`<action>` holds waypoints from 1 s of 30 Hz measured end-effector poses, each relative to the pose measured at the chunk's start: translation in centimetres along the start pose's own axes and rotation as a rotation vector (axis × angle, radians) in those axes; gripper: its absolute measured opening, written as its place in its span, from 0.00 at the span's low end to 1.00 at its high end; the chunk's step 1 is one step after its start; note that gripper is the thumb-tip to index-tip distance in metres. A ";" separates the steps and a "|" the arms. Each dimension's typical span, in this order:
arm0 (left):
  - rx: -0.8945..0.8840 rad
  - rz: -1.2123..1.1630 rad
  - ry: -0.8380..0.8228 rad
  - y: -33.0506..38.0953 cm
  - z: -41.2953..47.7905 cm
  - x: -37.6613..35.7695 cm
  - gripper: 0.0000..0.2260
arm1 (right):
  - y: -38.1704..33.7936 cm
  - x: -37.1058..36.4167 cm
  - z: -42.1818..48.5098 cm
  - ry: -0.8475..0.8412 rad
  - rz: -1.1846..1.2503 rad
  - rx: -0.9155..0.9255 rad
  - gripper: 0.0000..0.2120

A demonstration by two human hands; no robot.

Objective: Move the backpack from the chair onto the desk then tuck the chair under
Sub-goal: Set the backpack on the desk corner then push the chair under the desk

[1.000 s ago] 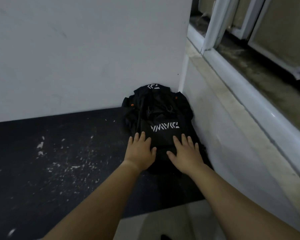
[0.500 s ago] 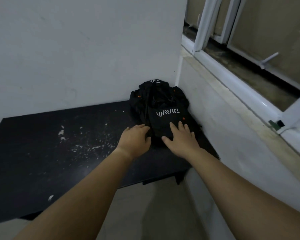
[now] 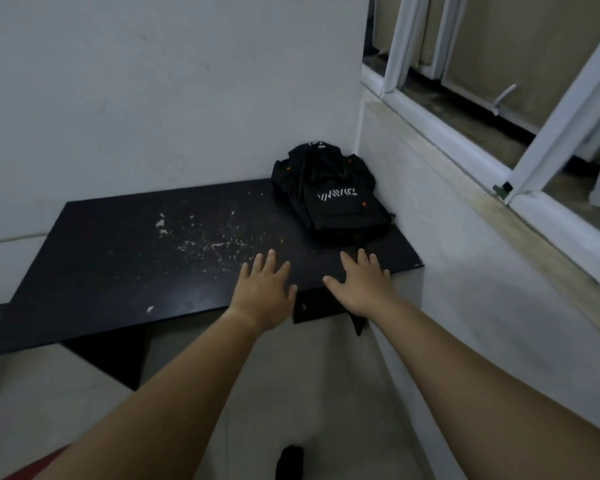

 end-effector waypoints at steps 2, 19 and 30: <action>-0.001 0.008 -0.009 -0.2 -3.1 -0.6 0.28 | -0.4 -1.3 -2.7 -0.015 0.013 -0.011 0.36; -0.043 -0.043 0.030 -14.9 -25.8 -1.1 0.28 | -16.4 -13.1 -23.1 0.022 -0.048 -0.042 0.35; -0.027 -0.041 0.049 -21.3 -41.1 -3.6 0.27 | -24.0 -20.7 -37.0 0.033 -0.079 0.013 0.36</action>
Point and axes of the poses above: each hand's wrist, its own z-axis towards the middle knuckle, its own x-axis out of the back of the hand, y = z × x, the point moved 1 cm from there along z, towards the middle knuckle, and after that the axes turned 1 degree about -z, right-handed, at the moved point
